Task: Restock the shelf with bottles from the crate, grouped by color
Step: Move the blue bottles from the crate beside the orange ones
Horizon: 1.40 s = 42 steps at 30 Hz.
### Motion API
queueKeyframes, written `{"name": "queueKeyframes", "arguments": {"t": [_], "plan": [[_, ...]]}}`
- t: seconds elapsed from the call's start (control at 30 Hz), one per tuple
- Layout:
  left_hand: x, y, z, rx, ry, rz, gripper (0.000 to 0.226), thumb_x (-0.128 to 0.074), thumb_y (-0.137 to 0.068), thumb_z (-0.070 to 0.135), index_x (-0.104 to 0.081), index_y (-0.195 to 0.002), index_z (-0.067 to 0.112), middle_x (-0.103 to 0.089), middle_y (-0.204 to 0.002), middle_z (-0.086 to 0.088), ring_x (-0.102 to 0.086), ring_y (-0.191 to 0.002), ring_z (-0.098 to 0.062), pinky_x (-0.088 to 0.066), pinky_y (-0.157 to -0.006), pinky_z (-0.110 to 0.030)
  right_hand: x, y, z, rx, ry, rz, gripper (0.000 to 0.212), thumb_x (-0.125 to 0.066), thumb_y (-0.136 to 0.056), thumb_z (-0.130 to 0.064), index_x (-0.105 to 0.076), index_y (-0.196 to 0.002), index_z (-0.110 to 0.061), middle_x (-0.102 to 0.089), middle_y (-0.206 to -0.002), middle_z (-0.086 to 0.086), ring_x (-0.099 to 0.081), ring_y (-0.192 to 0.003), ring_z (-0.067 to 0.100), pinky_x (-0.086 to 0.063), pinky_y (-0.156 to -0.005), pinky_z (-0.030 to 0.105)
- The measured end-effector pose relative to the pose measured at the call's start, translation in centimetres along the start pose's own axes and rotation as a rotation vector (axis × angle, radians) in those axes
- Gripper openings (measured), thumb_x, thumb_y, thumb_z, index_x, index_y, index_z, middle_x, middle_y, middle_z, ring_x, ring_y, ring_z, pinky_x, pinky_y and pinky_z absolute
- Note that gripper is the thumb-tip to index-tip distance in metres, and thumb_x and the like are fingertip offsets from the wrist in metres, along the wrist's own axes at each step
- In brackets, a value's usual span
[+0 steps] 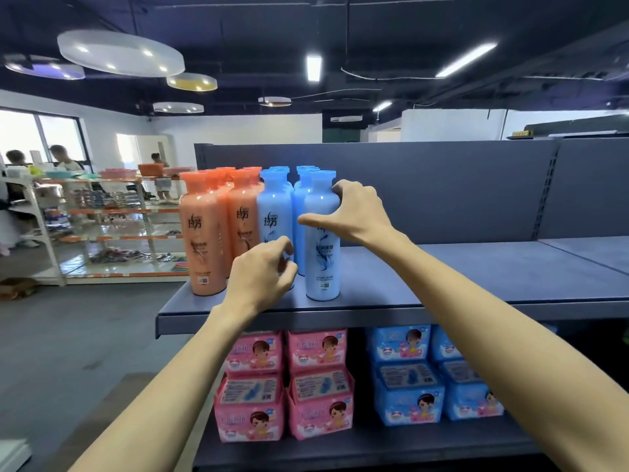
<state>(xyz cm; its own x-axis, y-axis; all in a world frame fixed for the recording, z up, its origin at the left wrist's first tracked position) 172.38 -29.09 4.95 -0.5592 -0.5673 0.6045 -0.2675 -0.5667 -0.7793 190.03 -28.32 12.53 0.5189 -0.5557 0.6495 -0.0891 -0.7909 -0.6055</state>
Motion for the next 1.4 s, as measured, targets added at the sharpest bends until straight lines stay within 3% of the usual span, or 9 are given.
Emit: {"name": "queueKeyframes", "arguments": {"t": [0.17,0.4,0.57,0.67,0.83,0.97,1.13,1.4], "plan": [[-0.9,0.4,-0.7,-0.012,-0.013,-0.022,0.014,-0.054,-0.079,0.026,-0.058,-0.092,0.020,-0.059,-0.067,0.007,-0.056,-0.067,-0.020,-0.044,-0.056,-0.031,-2.2,2.6,2.1,-0.048,0.025,-0.222,0.068,-0.088,-0.056,-0.060,-0.058,-0.096,-0.015,-0.064,-0.091,0.000,-0.063,-0.081,0.019,-0.051,-0.059,0.031],[-1.7,0.5,-1.2,0.005,-0.018,-0.035,0.011,-0.057,-0.082,0.024,-0.058,-0.091,0.019,-0.061,-0.070,0.006,-0.057,-0.071,-0.022,-0.039,-0.056,-0.030,-5.7,5.6,5.3,-0.092,-0.034,-0.306,0.054,-0.088,-0.057,-0.050,-0.065,-0.090,-0.016,-0.070,-0.086,0.000,-0.064,-0.081,0.017,-0.057,-0.067,0.035],[-1.9,0.4,-1.1,0.016,-0.037,-0.039,0.010,-0.059,-0.083,0.024,-0.058,-0.092,0.019,-0.062,-0.071,0.007,-0.059,-0.071,-0.022,-0.032,-0.056,-0.029,-6.7,4.7,5.7,-0.104,-0.033,-0.321,0.056,-0.087,-0.056,-0.053,-0.064,-0.092,-0.016,-0.068,-0.088,0.000,-0.063,-0.078,0.016,-0.050,-0.058,0.029],[-1.6,0.3,-1.2,0.016,-0.039,-0.048,0.011,-0.058,-0.082,0.025,-0.058,-0.092,0.020,-0.063,-0.072,0.006,-0.059,-0.072,-0.023,-0.035,-0.057,-0.029,-7.5,4.1,5.6,-0.112,-0.024,-0.317,0.061,-0.085,-0.052,-0.057,-0.064,-0.092,-0.017,-0.068,-0.088,0.001,-0.063,-0.078,0.018,-0.054,-0.061,0.032],[-1.5,0.3,-1.3,0.017,-0.030,-0.057,0.011,-0.058,-0.082,0.025,-0.057,-0.092,0.021,-0.062,-0.071,0.008,-0.057,-0.071,-0.021,-0.040,-0.058,-0.030,-8.5,3.2,5.5,-0.140,-0.024,-0.326,0.064,-0.087,-0.051,-0.058,-0.061,-0.091,-0.015,-0.066,-0.089,0.003,-0.063,-0.077,0.019,-0.046,-0.055,0.030],[-1.7,0.4,-1.5,0.006,-0.020,-0.071,0.011,-0.057,-0.082,0.025,-0.056,-0.092,0.021,-0.060,-0.070,0.009,-0.056,-0.070,-0.019,-0.043,-0.058,-0.031,-8.8,2.7,5.1,-0.150,-0.009,-0.344,0.068,-0.086,-0.046,-0.060,-0.062,-0.089,-0.013,-0.067,-0.087,0.003,-0.065,-0.076,0.019,-0.050,-0.054,0.031],[-2.0,0.5,-1.6,0.005,-0.010,-0.074,0.011,-0.057,-0.081,0.025,-0.056,-0.092,0.022,-0.058,-0.068,0.009,-0.055,-0.070,-0.019,-0.045,-0.059,-0.032,-8.9,2.7,5.1,-0.152,-0.018,-0.346,0.084,-0.069,-0.027,-0.072,-0.063,-0.089,-0.015,-0.068,-0.087,0.002,-0.066,-0.077,0.018,-0.058,-0.062,0.036],[-2.0,1.1,-1.1,0.031,-0.029,-0.096,0.012,-0.057,-0.083,0.026,-0.055,-0.093,0.022,-0.060,-0.073,0.008,-0.055,-0.072,-0.019,-0.034,-0.058,-0.030,-8.1,3.9,4.6,-0.193,-0.030,-0.316,0.075,-0.074,-0.036,-0.068,-0.063,-0.087,-0.015,-0.068,-0.087,0.003,-0.064,-0.077,0.019,-0.056,-0.061,0.035]]}}
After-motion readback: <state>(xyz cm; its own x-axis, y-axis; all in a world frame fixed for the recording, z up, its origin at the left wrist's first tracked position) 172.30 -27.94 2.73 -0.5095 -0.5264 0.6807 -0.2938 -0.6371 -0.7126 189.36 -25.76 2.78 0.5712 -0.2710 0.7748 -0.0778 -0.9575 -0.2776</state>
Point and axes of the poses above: each hand's wrist, its own y-axis away from the middle knuckle, its own x-axis out of the back of the hand, z = x × y, the point moved 6 cm from there along -y, towards the middle knuckle
